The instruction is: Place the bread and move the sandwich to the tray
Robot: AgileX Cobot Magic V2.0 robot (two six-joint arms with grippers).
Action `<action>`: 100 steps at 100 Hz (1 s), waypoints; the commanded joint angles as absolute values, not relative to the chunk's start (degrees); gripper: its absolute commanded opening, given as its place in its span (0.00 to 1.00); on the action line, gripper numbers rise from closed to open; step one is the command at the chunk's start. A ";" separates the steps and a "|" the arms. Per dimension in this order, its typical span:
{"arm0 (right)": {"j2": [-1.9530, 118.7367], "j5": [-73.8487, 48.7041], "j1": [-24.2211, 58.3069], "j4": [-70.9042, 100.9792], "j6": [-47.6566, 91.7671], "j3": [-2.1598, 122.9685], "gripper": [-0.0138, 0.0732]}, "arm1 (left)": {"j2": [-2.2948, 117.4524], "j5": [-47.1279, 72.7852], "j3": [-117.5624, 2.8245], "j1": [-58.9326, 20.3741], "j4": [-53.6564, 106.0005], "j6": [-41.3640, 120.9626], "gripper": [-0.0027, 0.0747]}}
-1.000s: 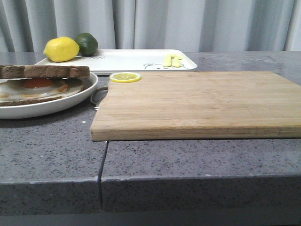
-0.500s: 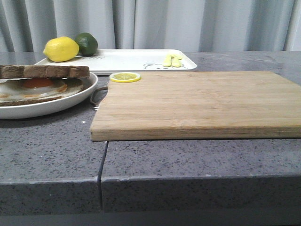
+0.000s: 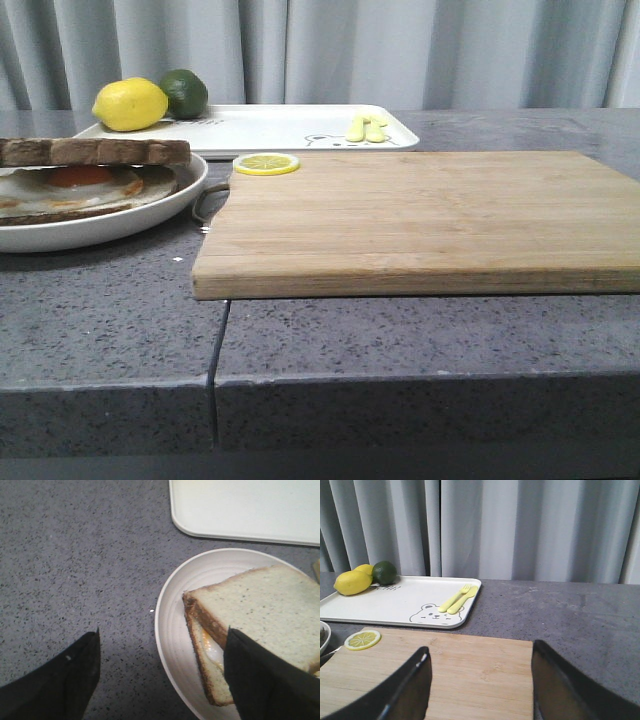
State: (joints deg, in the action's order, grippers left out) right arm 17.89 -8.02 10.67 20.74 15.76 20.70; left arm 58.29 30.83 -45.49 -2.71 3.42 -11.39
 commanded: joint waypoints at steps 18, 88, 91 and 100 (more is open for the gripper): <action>18.14 -3.50 10.30 20.45 15.83 22.10 0.67 | 62.34 28.25 -47.69 1.91 7.94 -12.11 0.65; 18.14 -3.50 10.30 20.45 15.83 22.10 0.67 | 67.04 29.89 -47.59 1.91 15.51 -12.11 0.65; 18.14 -3.50 10.30 20.45 15.83 22.10 0.67 | 67.43 29.89 -47.59 1.91 15.92 -12.11 0.65; 18.14 -3.50 10.30 20.45 15.83 22.10 0.67 | 68.44 29.77 -47.59 1.91 16.58 -12.11 0.65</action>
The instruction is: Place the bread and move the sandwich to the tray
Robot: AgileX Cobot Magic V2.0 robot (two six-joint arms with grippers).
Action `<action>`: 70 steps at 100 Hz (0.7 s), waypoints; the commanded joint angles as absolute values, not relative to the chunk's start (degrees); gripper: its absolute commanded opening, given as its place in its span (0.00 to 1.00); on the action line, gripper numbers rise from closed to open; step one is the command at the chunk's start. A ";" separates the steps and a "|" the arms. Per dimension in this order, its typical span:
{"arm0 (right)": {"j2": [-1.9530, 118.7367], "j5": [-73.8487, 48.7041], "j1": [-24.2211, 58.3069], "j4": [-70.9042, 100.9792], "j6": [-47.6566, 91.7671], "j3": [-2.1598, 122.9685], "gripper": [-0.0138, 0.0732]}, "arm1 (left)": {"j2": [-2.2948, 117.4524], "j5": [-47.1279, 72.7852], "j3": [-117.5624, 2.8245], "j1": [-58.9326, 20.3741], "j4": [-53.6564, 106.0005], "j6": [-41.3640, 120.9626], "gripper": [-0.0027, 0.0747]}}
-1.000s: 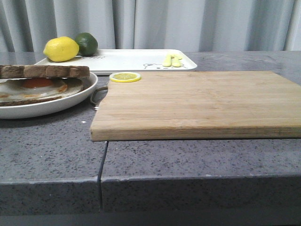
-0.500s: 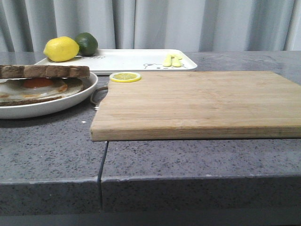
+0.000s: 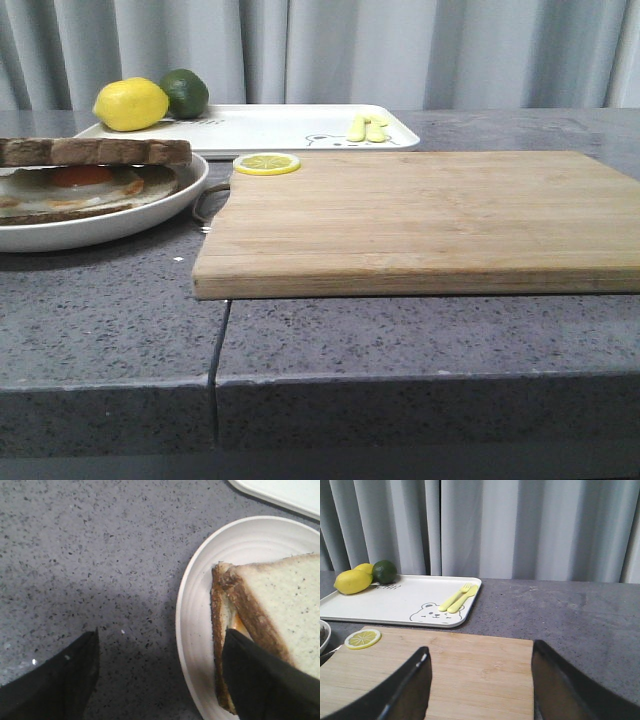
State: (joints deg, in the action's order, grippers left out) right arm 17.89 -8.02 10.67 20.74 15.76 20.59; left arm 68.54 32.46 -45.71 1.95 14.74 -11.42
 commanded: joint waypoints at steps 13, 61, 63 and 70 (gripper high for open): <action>18.14 -3.50 10.30 20.45 15.83 22.10 0.67 | 69.40 29.53 -47.59 1.91 16.58 -12.11 0.65; 18.14 -3.50 10.30 20.45 15.83 22.10 0.67 | 75.37 28.92 -47.59 1.32 18.19 -12.11 0.65; 18.14 -3.50 10.30 20.45 15.83 22.10 0.67 | 75.48 28.92 -47.59 1.32 18.19 -12.11 0.65; 18.14 -3.50 10.30 20.45 15.83 22.10 0.67 | 76.35 28.91 -47.59 1.32 18.28 -12.11 0.65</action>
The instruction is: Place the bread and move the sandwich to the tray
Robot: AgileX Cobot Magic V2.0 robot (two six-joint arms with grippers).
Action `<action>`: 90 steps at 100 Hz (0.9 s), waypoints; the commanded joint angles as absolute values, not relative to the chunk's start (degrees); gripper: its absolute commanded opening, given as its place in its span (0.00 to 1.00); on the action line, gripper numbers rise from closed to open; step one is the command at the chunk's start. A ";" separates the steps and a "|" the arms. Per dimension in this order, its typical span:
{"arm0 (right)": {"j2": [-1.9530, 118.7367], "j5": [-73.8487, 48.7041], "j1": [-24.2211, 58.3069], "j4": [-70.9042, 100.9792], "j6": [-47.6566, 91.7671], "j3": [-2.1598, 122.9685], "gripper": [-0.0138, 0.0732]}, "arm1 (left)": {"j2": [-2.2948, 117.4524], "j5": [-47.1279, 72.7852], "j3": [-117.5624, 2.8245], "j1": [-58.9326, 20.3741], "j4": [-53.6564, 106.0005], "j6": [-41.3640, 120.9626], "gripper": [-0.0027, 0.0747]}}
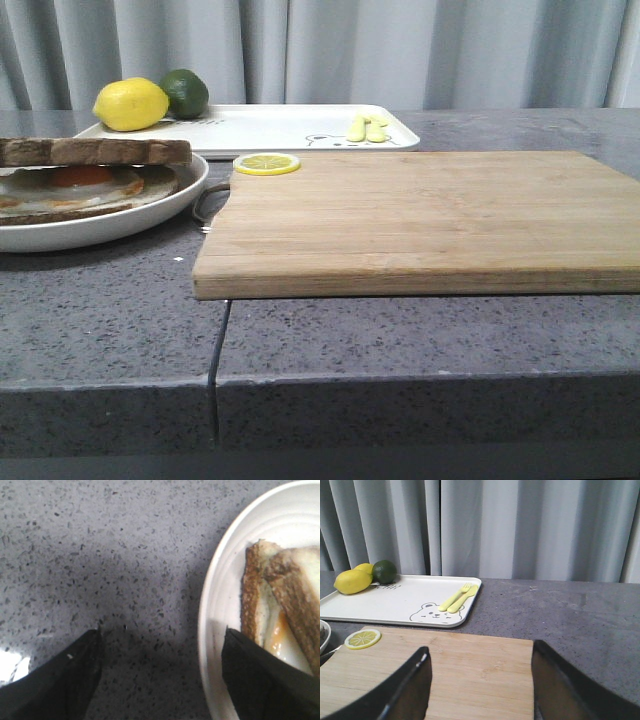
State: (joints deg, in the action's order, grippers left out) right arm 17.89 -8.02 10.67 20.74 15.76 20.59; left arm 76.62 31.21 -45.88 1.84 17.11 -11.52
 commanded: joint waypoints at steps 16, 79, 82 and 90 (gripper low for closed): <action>18.14 -3.50 10.30 20.45 15.83 22.10 0.67 | 77.60 29.27 -47.59 1.32 18.28 -12.11 0.65; 18.14 -3.50 10.30 20.45 15.83 22.10 0.67 | 77.60 29.10 -47.59 1.32 28.36 -12.11 0.14; 18.14 -3.50 10.30 20.45 15.83 22.10 0.67 | 77.60 29.10 -47.59 1.32 28.82 -12.11 0.11; 18.14 -3.50 10.30 20.45 15.83 22.10 0.67 | 77.60 29.10 -47.59 1.32 29.64 -12.11 0.02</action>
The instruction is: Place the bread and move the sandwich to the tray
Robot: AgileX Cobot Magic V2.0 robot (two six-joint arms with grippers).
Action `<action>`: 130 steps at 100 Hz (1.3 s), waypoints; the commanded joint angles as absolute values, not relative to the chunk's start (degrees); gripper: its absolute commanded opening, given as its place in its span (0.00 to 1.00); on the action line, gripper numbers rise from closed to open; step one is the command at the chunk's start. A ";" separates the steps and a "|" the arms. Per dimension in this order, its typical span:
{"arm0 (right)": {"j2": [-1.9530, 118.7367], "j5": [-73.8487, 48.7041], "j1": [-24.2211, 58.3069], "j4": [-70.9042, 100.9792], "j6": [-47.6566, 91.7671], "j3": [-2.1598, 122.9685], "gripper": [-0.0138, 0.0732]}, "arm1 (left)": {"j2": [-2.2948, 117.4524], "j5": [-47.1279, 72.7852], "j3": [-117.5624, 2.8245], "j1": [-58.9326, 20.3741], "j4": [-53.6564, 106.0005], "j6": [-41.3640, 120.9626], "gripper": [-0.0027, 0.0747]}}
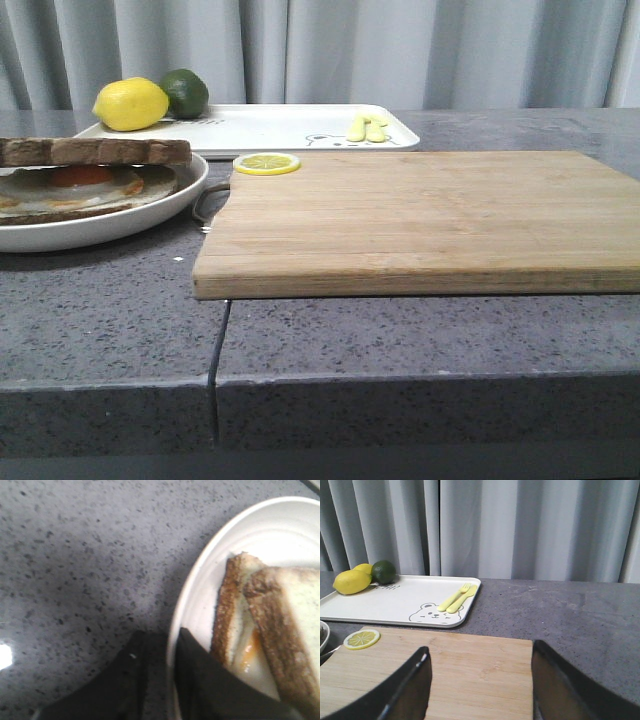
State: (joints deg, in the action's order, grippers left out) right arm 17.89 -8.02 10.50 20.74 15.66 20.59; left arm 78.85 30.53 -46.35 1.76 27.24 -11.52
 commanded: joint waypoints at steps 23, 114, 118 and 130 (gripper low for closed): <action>18.14 -3.50 10.30 20.45 15.83 22.10 0.67 | 77.60 29.10 -47.59 1.32 30.17 -12.11 0.01; 18.14 -3.48 10.30 20.50 15.83 22.10 0.67 | 68.09 27.79 -52.39 2.31 41.33 -12.01 0.01; 18.14 -3.48 10.30 20.50 15.83 22.10 0.67 | 69.12 27.79 -53.79 2.31 41.33 -12.01 0.01; 18.14 -3.48 10.30 20.50 15.83 22.10 0.67 | 73.33 29.72 -59.00 2.31 41.33 -11.73 0.01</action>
State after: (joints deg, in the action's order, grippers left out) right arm 17.89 -8.02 10.50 20.74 15.66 20.59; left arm 72.06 31.70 -53.61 2.20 38.14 -11.52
